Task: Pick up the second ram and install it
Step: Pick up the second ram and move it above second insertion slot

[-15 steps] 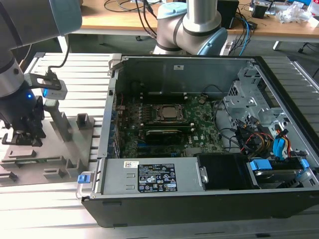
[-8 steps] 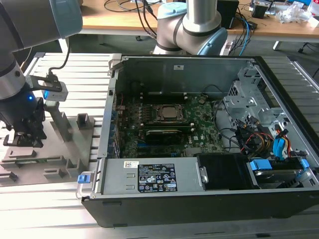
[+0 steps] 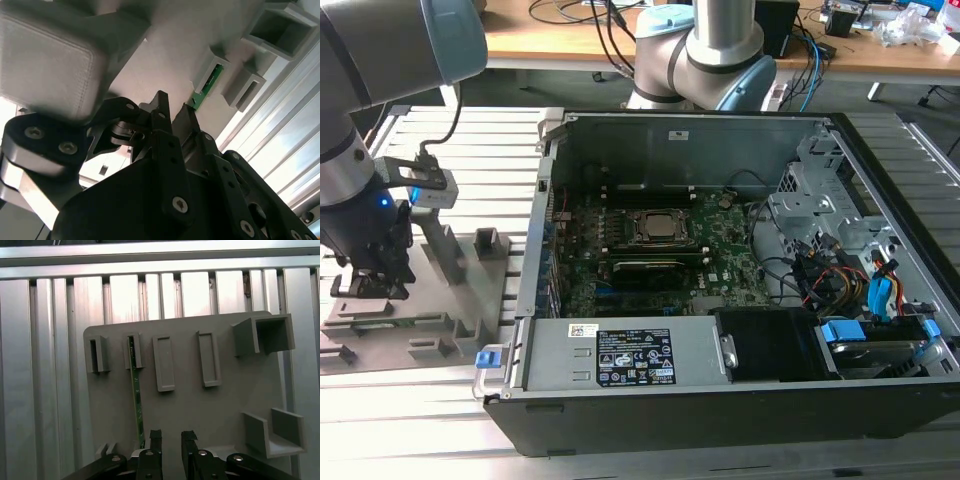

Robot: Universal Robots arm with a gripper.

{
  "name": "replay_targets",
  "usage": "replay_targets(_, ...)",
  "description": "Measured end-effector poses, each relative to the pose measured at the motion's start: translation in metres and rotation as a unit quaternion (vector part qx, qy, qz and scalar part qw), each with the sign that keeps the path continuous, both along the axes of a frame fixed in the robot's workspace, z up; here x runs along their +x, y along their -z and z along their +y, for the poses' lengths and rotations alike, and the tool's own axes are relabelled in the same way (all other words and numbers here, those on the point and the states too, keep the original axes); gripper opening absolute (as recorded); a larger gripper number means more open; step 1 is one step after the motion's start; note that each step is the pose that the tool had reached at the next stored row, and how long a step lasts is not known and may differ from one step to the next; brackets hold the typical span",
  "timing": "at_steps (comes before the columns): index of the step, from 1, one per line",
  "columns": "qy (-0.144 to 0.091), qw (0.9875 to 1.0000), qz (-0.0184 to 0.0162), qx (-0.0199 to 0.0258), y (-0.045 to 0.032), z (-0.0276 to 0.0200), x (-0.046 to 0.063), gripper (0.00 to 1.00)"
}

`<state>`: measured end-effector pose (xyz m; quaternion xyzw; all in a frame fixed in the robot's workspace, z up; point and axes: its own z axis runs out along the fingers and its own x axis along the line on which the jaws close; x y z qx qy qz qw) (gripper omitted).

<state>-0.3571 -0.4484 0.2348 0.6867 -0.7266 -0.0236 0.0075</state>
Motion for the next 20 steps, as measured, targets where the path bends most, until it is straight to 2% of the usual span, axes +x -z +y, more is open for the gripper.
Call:
replay_targets(11, 0.000, 1.0000, 0.0000, 0.0000, 0.0083, -0.0004, 0.000, 0.30)
replay_targets(15, 0.000, 1.0000, 0.0000, 0.0000, 0.0095, -0.0041, 0.000, 0.30)
replay_targets(16, 0.000, 1.0000, 0.0000, -0.0002, 0.0102, -0.0085, -0.001, 0.30)
replay_targets(17, 0.000, 1.0000, -0.0001, -0.0004, 0.0111, -0.0167, -0.002, 0.30)
replay_targets(18, 0.000, 1.0000, 0.0000, -0.0005, 0.0120, -0.0226, -0.005, 0.30)
replay_targets(20, 0.000, 1.0000, -0.0001, -0.0005, 0.0145, -0.0285, -0.009, 0.30)
